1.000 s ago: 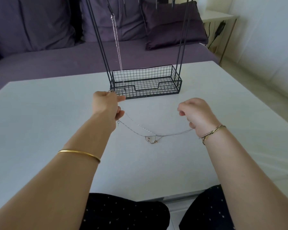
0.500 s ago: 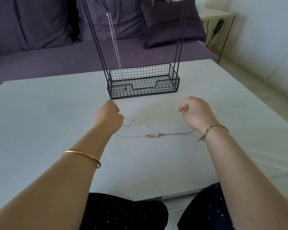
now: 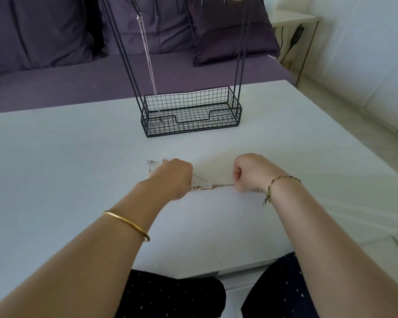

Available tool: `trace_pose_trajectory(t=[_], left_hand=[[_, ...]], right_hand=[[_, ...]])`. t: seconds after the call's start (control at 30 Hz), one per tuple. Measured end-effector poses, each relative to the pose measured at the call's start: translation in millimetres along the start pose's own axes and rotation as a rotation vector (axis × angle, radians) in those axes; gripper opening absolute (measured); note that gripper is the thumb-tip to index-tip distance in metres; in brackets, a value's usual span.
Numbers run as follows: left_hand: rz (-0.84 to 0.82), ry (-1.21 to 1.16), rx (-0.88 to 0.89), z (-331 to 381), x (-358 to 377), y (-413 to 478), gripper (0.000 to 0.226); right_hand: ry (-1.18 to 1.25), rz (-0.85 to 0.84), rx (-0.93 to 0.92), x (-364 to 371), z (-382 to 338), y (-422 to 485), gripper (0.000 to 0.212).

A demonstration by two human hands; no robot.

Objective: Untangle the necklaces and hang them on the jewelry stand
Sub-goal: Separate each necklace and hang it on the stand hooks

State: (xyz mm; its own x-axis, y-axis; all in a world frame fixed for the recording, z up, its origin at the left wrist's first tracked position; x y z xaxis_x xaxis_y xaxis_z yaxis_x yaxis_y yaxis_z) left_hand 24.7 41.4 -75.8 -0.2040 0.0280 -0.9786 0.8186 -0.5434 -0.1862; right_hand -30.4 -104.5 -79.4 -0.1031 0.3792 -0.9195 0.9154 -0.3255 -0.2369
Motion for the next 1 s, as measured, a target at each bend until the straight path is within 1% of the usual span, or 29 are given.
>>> trace_pose_trajectory(t=[0.1, 0.17, 0.23, 0.33, 0.4, 0.47, 0.53, 0.6, 0.83, 0.93, 1.0], left_hand=[[-0.009, 0.015, -0.003, -1, 3, 1, 0.019], [0.032, -0.066, -0.051, -6, -3, 3, 0.015], [0.096, -0.241, -0.122, -13, -14, 3, 0.012], [0.190, -0.558, -0.199, -20, -30, 1, 0.007], [0.250, -0.755, -0.272, -28, -36, -1, 0.012], [0.311, -0.860, -0.365, -39, -39, -2, 0.011], [0.393, -0.866, -0.447, -50, -44, -4, 0.007], [0.457, -0.810, -0.480, -57, -50, -7, 0.007], [0.634, -0.665, -0.538, -71, -71, -21, 0.007], [0.686, -0.643, -0.543, -76, -78, -26, 0.009], [0.753, -0.646, -0.543, -80, -83, -30, 0.008]], right_hand=[[-0.029, -0.003, 0.016, 2, 3, 5, 0.018], [-0.052, -0.024, 0.031, 4, 3, 5, 0.017], [-0.089, -0.027, 0.034, 2, 1, 4, 0.009], [-0.116, -0.042, 0.044, 2, 0, 3, 0.028], [-0.126, -0.049, 0.041, 1, -1, 2, 0.033], [-0.136, -0.053, 0.042, 1, -1, 2, 0.033], [-0.139, -0.051, 0.048, 0, 0, 2, 0.032], [-0.137, -0.047, 0.050, 0, -1, 1, 0.032], [-0.134, -0.035, 0.066, -3, -1, -3, 0.032], [-0.137, -0.025, 0.081, -4, 0, -4, 0.030], [-0.137, -0.022, 0.094, -5, 0, -4, 0.028]])
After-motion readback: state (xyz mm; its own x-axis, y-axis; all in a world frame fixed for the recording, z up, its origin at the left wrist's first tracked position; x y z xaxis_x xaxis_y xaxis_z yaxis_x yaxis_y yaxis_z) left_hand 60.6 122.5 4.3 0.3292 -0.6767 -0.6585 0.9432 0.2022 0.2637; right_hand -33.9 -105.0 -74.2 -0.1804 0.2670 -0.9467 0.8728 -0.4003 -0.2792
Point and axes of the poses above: each hand's wrist, its own y-axis towards the middle knuckle, its own x-axis out of the palm, z = x × y, the point moved 8 cm from there along y, towards the middle knuckle, and after that the axes turned 6 degrees about z, right-handed, at the moved point
